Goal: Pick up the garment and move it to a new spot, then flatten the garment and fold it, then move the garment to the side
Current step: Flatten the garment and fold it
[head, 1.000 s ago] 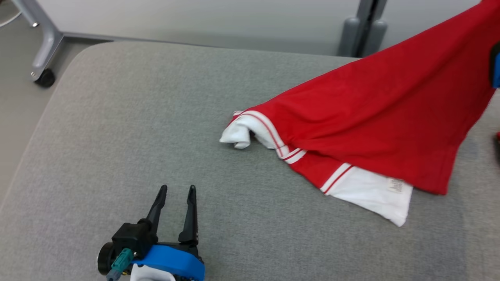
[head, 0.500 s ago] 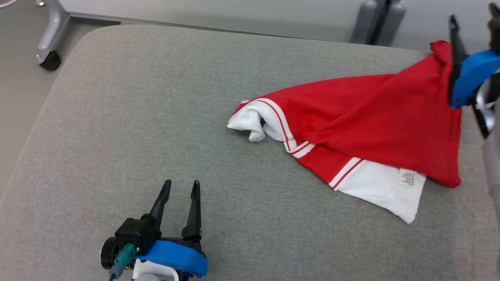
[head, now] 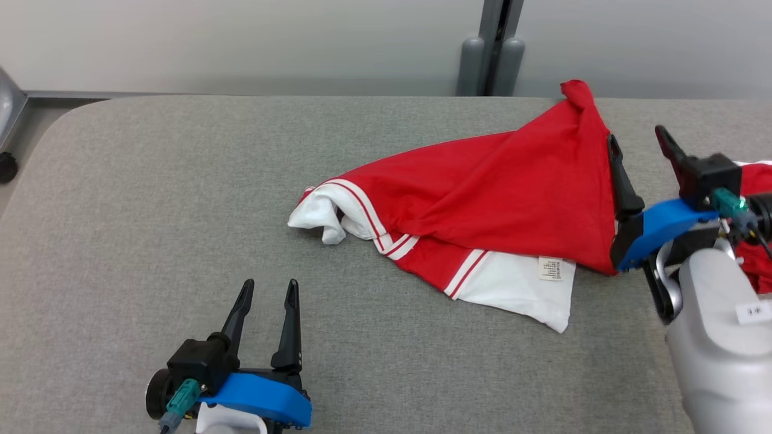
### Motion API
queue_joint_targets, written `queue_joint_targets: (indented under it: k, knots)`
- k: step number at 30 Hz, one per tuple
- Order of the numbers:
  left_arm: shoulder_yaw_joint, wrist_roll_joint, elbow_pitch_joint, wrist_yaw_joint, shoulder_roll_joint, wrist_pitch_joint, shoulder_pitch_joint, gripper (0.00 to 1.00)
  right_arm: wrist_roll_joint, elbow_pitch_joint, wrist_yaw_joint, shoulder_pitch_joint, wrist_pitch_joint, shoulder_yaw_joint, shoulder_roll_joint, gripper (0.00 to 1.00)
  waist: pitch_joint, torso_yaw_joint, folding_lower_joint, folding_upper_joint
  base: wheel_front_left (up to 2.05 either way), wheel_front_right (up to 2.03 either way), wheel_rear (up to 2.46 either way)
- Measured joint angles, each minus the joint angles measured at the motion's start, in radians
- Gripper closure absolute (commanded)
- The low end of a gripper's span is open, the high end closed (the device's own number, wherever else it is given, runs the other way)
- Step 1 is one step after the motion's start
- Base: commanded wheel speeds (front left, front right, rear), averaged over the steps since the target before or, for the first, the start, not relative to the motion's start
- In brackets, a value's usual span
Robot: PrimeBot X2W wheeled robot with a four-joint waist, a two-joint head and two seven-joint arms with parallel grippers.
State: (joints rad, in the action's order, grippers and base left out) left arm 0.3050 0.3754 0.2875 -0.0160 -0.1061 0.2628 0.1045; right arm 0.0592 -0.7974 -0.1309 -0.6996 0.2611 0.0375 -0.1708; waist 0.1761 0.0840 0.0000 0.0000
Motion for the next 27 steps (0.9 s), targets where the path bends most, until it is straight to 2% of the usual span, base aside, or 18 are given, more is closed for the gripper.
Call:
queue_joint_targets:
  k: [7,12,16,27]
  knots:
    - [-0.008,0.001,-0.005,0.007,-0.009,0.0,-0.018,0.0,-0.008,0.272,0.0,0.3,0.001,0.065,0.093,0.0,-0.035,-0.06,-0.0002,0.0,0.0,0.0,0.0]
    - [-0.011,0.008,0.001,0.006,-0.013,-0.002,-0.02,0.0,-0.011,0.403,0.0,0.453,0.002,0.087,0.117,0.0,-0.043,-0.088,-0.0002,0.0,0.0,0.0,0.0]
    - [-0.005,0.012,0.037,-0.005,-0.022,-0.026,0.0,0.0,-0.098,0.444,0.0,0.497,0.002,0.04,0.119,0.0,-0.034,-0.105,-0.0002,0.0,0.0,0.0,0.0]
    - [-0.063,0.098,0.262,-0.033,-0.011,-0.073,0.22,0.0,-0.115,0.505,0.0,0.488,0.002,-0.021,0.12,0.0,0.048,-0.169,0.0,0.0,0.0,0.0,0.0]
